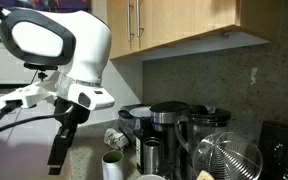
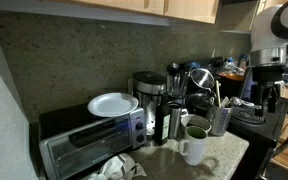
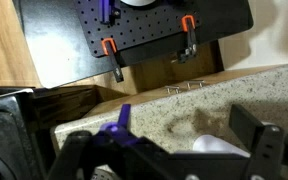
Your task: Open the door of the toaster oven
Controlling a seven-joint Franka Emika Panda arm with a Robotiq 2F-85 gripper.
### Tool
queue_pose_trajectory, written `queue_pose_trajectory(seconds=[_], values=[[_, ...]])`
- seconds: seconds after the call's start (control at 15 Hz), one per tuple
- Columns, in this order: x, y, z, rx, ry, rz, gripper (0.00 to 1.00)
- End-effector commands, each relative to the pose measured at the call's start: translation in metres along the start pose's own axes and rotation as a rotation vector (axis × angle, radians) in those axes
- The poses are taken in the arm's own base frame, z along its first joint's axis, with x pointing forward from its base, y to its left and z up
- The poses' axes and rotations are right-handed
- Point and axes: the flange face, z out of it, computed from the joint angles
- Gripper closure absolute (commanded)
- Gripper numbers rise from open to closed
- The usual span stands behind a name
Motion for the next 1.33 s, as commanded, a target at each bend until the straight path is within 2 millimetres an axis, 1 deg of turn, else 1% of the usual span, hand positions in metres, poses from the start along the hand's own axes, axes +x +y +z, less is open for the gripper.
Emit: queue_pose_trajectory(seconds=[0.0, 0.6, 0.67, 0.8, 0.87, 1.0, 1.27], values=[[0.0, 0.0, -0.001, 0.0, -0.001, 0.0, 0.0], [0.0, 0.0, -0.001, 0.0, -0.001, 0.0, 0.0], [0.003, -0.009, 0.006, -0.012, -0.002, -0.008, 0.0], [0.009, -0.038, 0.02, -0.002, -0.016, -0.033, 0.0], [0.011, -0.058, 0.028, 0.008, -0.017, -0.045, 0.0], [0.015, -0.104, 0.045, 0.014, 0.006, -0.06, 0.0], [0.025, -0.203, 0.077, 0.017, 0.126, -0.046, 0.0]])
